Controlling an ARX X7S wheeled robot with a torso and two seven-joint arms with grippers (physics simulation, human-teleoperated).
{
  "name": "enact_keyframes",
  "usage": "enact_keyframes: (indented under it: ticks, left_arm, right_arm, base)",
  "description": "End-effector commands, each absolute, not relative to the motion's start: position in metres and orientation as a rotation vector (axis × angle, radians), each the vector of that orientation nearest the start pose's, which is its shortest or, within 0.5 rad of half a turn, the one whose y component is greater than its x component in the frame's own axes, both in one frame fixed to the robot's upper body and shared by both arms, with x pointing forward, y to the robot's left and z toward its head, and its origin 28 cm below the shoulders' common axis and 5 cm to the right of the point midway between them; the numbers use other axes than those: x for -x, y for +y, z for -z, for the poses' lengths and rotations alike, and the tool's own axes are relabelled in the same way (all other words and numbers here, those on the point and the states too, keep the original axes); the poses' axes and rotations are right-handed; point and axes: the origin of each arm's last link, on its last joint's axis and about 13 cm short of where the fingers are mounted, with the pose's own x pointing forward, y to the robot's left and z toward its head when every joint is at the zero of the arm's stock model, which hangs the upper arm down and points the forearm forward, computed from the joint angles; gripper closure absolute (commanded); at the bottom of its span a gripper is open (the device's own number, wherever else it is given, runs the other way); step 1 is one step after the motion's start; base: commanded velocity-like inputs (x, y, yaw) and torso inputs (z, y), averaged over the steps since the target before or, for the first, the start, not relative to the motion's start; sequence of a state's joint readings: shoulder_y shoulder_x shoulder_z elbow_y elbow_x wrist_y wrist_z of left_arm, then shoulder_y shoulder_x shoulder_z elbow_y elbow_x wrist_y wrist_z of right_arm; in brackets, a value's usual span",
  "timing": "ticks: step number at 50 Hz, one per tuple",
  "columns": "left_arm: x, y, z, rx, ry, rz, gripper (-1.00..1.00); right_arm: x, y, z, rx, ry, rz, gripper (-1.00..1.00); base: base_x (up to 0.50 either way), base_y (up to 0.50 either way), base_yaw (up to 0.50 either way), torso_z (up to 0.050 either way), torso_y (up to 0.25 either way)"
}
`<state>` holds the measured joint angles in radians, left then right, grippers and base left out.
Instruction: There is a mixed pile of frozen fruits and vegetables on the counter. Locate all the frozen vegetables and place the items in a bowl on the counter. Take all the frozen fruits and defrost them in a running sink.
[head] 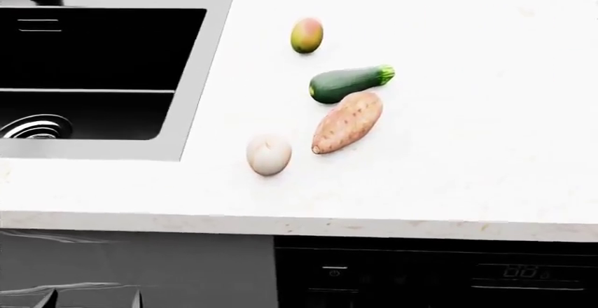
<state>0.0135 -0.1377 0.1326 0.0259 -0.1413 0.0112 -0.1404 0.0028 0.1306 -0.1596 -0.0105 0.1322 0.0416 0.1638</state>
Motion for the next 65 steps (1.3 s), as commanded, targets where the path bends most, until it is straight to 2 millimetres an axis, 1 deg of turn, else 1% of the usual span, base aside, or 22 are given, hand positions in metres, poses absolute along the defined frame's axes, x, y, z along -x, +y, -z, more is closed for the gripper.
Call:
enact_keyframes:
  ticks: [1, 34, 38, 39, 41, 42, 43, 46, 47, 49, 50, 53, 54, 55, 56, 57, 58, 61, 62, 63, 64, 65]
  left_arm:
    - [-0.209, 0.210, -0.019, 0.055, -0.040, -0.014, -1.00]
    - [-0.206, 0.211, -0.019, 0.051, -0.044, -0.009, -1.00]
    - [-0.209, 0.209, -0.020, 0.037, -0.049, -0.009, -1.00]
    - [-0.210, 0.208, -0.019, 0.035, 0.003, -0.023, -1.00]
    - [-0.206, 0.206, -0.030, 0.035, -0.027, 0.004, -1.00]
    - [-0.208, 0.203, -0.040, 0.086, -0.011, 0.001, -1.00]
    - [-0.208, 0.202, -0.046, 0.080, -0.010, 0.005, -1.00]
    - [-0.201, 0.202, -0.074, 0.065, -0.020, 0.029, -1.00]
    - [-0.200, 0.202, -0.080, 0.062, -0.028, 0.028, -1.00]
    - [-0.200, 0.201, -0.103, 0.075, -0.025, 0.075, -1.00]
    - [-0.200, 0.201, -0.110, 0.065, -0.035, 0.071, -1.00]
    - [-0.200, 0.200, -0.134, 0.053, -0.041, 0.109, -1.00]
    - [-0.202, 0.200, -0.143, 0.056, -0.057, 0.108, -1.00]
    - [-0.203, 0.200, -0.146, 0.049, -0.061, 0.105, -1.00]
    - [-0.206, 0.200, -0.151, 0.054, -0.056, 0.115, -1.00]
    - [-0.209, 0.200, -0.156, 0.050, -0.057, 0.110, -1.00]
    - [-0.210, 0.200, -0.165, 0.043, -0.063, 0.116, -1.00]
    - [-0.223, 0.202, -0.196, 0.138, -0.104, 0.094, -1.00]
    - [-0.227, 0.203, -0.209, 0.081, -0.121, 0.121, -1.00]
    - [-0.232, 0.203, -0.220, 0.067, -0.114, 0.144, -1.00]
    - [-0.235, 0.204, -0.230, 0.065, -0.116, 0.152, -1.00]
    - [-0.237, 0.204, -0.234, 0.063, -0.136, 0.142, -1.00]
  right_arm:
    - [-0.208, -0.094, -0.012, 0.017, 0.040, 0.010, -1.00]
    - [-0.208, -0.094, -0.012, 0.023, 0.049, 0.005, -1.00]
    - [-0.210, -0.093, -0.019, 0.016, 0.028, 0.019, -1.00]
    - [-0.211, -0.093, -0.024, 0.020, 0.023, 0.024, -1.00]
    - [-0.213, -0.092, -0.042, 0.011, -0.015, 0.021, -1.00]
    - [-0.213, -0.091, -0.050, 0.008, -0.024, 0.000, -1.00]
    - [-0.214, -0.091, -0.054, 0.033, -0.018, -0.001, -1.00]
    - [-0.217, -0.092, -0.094, 0.041, -0.077, -0.015, -1.00]
    - [-0.217, -0.092, -0.100, 0.055, -0.082, -0.029, -1.00]
    - [-0.215, -0.095, -0.119, 0.055, -0.092, -0.040, -1.00]
    - [-0.215, -0.096, -0.124, 0.052, -0.099, -0.041, -1.00]
    - [-0.214, -0.106, -0.145, 0.097, -0.122, 0.004, -1.00]
    - [-0.213, -0.108, -0.151, 0.094, -0.117, -0.001, -1.00]
    - [-0.213, -0.108, -0.153, 0.091, -0.104, -0.006, -1.00]
    - [-0.213, -0.109, -0.163, 0.063, -0.127, -0.003, -1.00]
    - [-0.213, -0.109, -0.171, 0.085, -0.133, -0.002, -1.00]
    - [-0.215, -0.109, -0.180, 0.127, -0.112, 0.021, -1.00]
    - [-0.223, -0.109, -0.204, 0.084, -0.131, -0.030, -1.00]
    - [-0.232, -0.108, -0.215, 0.087, -0.145, -0.034, -1.00]
    - [-0.240, -0.109, -0.221, 0.098, -0.141, 0.004, -1.00]
    - [-0.243, -0.108, -0.222, 0.061, -0.137, -0.012, -1.00]
    - [-0.242, -0.108, -0.220, 0.066, -0.142, -0.019, -1.00]
  base:
    - [0.00, 0.00, 0.00, 0.050, 0.000]
    - [0.00, 0.00, 0.00, 0.050, 0.000]
    - [0.00, 0.00, 0.00, 0.050, 0.000]
    - [0.00, 0.00, 0.00, 0.042, 0.000]
    - [0.00, 0.00, 0.00, 0.000, 0.000]
    - [0.00, 0.00, 0.00, 0.000, 0.000]
    - [0.00, 0.00, 0.00, 0.000, 0.000]
    - [0.00, 0.00, 0.00, 0.000, 0.000]
    - [0.00, 0.00, 0.00, 0.000, 0.000]
    - [0.00, 0.00, 0.00, 0.000, 0.000]
    - [0.00, 0.00, 0.00, 0.000, 0.000]
    - [0.00, 0.00, 0.00, 0.000, 0.000]
    - [0.00, 0.00, 0.00, 0.000, 0.000]
    - [0.00, 0.00, 0.00, 0.000, 0.000]
    - [0.00, 0.00, 0.00, 0.000, 0.000]
    - [0.00, 0.00, 0.00, 0.000, 0.000]
    - [0.00, 0.00, 0.00, 0.000, 0.000]
    - [0.00, 0.00, 0.00, 0.000, 0.000]
    - [0.00, 0.00, 0.00, 0.000, 0.000]
    - [0.00, 0.00, 0.00, 0.000, 0.000]
    - [0.00, 0.00, 0.00, 0.000, 0.000]
    - [0.00, 0.00, 0.00, 0.000, 0.000]
